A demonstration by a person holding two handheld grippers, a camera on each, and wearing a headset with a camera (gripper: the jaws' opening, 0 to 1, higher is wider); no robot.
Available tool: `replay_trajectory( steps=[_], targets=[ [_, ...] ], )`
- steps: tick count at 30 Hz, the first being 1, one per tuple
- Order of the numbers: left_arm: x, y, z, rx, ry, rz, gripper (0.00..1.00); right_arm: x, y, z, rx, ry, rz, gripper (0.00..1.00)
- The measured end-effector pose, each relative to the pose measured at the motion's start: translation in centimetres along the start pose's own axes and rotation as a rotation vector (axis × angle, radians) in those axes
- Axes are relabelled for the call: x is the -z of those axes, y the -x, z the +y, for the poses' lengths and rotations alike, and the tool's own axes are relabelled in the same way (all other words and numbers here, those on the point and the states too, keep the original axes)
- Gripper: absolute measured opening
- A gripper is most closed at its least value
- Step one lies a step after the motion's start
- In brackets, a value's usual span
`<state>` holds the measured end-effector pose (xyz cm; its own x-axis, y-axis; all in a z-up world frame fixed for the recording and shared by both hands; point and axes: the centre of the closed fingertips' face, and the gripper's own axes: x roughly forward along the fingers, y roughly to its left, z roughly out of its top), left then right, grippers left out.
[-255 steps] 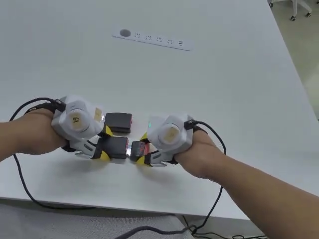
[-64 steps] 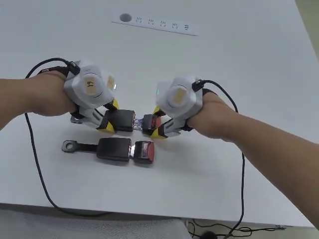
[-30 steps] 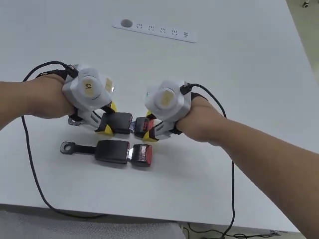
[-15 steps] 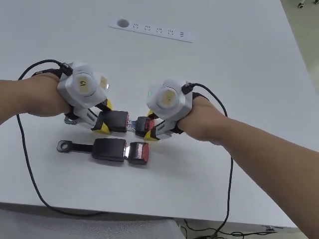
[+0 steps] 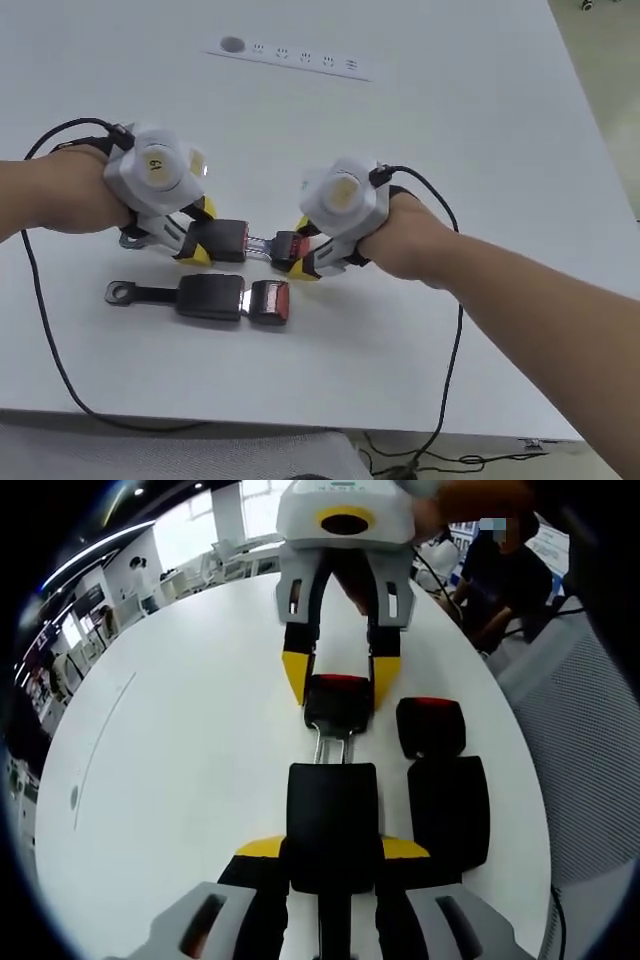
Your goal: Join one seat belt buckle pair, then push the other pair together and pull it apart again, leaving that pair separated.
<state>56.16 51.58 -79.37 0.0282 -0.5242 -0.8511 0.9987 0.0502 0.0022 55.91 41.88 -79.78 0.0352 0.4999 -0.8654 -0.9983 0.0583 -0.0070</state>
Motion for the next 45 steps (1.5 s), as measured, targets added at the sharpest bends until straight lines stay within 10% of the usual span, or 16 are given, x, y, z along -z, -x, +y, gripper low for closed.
replay_trajectory(
  steps=[21, 39, 45],
  targets=[
    [-0.1, 0.1, -0.2, -0.003, 0.000, 0.014, 0.34, 8.0, 4.4, 0.0, 0.035, -0.055, 0.041, 0.32],
    [0.1, 0.8, -0.5, -0.033, 0.013, 0.039, 0.38, 7.2, 5.5, 0.3, 0.138, -0.112, -0.003, 0.45],
    [-2.9, 3.9, -0.5, -0.139, 0.112, -0.104, 0.47, 6.0, 7.6, 0.7, 0.221, -0.164, -0.059, 0.49]
  ],
)
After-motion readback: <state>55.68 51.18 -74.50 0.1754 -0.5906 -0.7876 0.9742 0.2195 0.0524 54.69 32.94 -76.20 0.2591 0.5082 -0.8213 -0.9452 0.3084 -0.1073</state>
